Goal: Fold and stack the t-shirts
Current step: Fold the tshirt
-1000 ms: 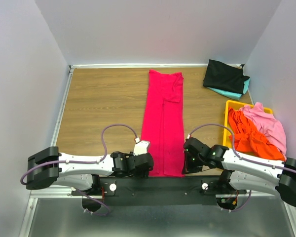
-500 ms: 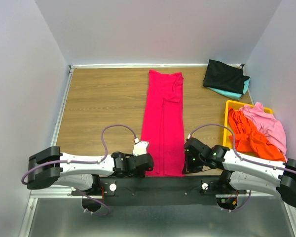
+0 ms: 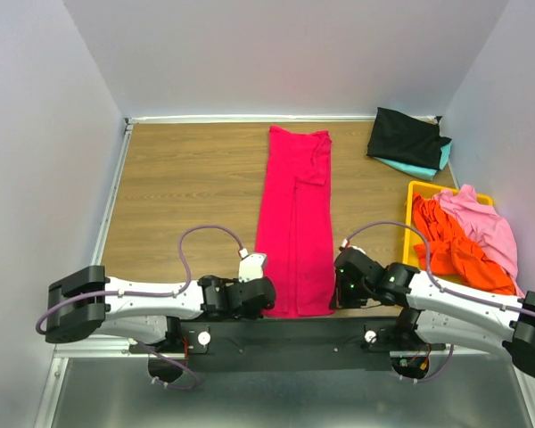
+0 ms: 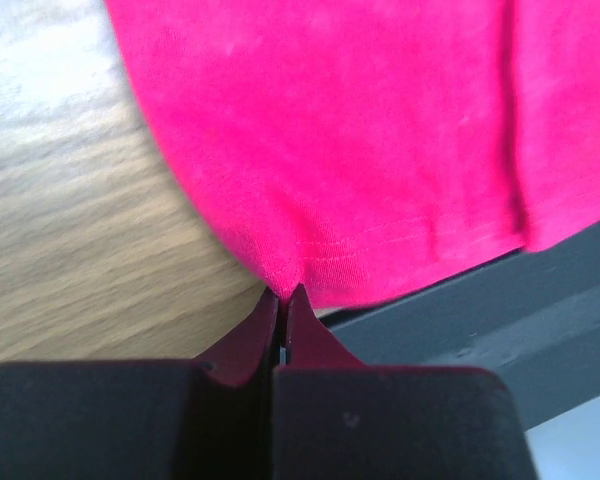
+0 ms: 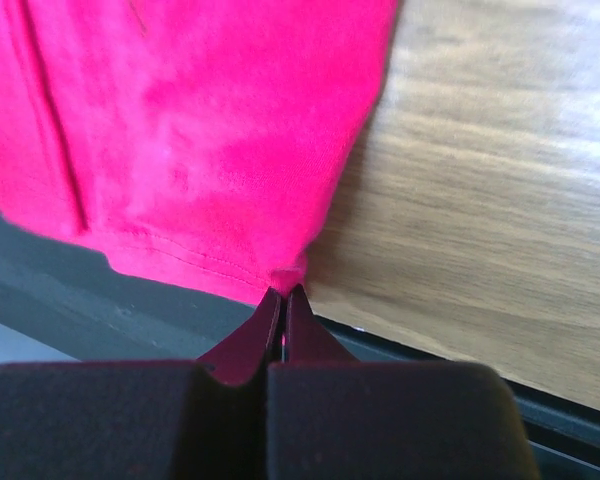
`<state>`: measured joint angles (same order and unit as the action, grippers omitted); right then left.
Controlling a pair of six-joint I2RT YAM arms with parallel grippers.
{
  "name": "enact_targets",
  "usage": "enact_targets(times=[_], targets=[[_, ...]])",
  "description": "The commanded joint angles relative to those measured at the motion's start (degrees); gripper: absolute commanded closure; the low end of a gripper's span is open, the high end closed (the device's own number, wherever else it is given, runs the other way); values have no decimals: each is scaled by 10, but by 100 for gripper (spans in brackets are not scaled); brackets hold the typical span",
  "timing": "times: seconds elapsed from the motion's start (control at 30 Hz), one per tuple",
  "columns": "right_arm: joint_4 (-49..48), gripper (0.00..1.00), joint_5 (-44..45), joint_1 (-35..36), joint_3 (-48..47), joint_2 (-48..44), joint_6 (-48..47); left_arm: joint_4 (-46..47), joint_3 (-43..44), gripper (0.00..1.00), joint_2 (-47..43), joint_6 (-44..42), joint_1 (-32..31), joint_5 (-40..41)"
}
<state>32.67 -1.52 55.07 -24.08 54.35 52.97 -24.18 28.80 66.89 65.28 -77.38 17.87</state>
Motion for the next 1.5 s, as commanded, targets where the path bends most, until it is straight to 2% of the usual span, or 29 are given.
enact_targets(times=[0.0, 0.1, 0.23, 0.5, 0.67, 0.83, 0.93, 1.1, 1.33, 1.47], targets=[[-7, 99, 54, 4, -25, -14, 14, 79, -21, 100, -23, 28, -4, 44], [-9, 100, 86, 4, -40, -15, 17, 148, -33, 100, -13, 27, -3, 47], [-20, 99, 127, 4, -49, -10, 18, 154, -20, 100, 8, 30, -4, 98], [-43, 99, 214, 4, -84, -4, 6, 175, -18, 100, -33, 26, 9, 172], [-46, 99, 273, 4, -115, 25, -13, 275, -36, 100, -36, -12, 37, 191], [-57, 99, 337, 3, -157, 72, -37, 337, -42, 100, -31, -33, 65, 222], [-66, 99, 384, -5, -186, 103, -57, 394, -55, 100, -22, -64, 102, 212], [-99, 99, 403, -22, -214, 149, -95, 483, -67, 100, 11, -94, 144, 177], [-171, 99, 384, -79, -248, 221, -153, 571, -40, 100, 103, -163, 206, 133], [-211, 99, 341, -135, -258, 254, -183, 612, -1, 100, 154, -193, 247, 94]])
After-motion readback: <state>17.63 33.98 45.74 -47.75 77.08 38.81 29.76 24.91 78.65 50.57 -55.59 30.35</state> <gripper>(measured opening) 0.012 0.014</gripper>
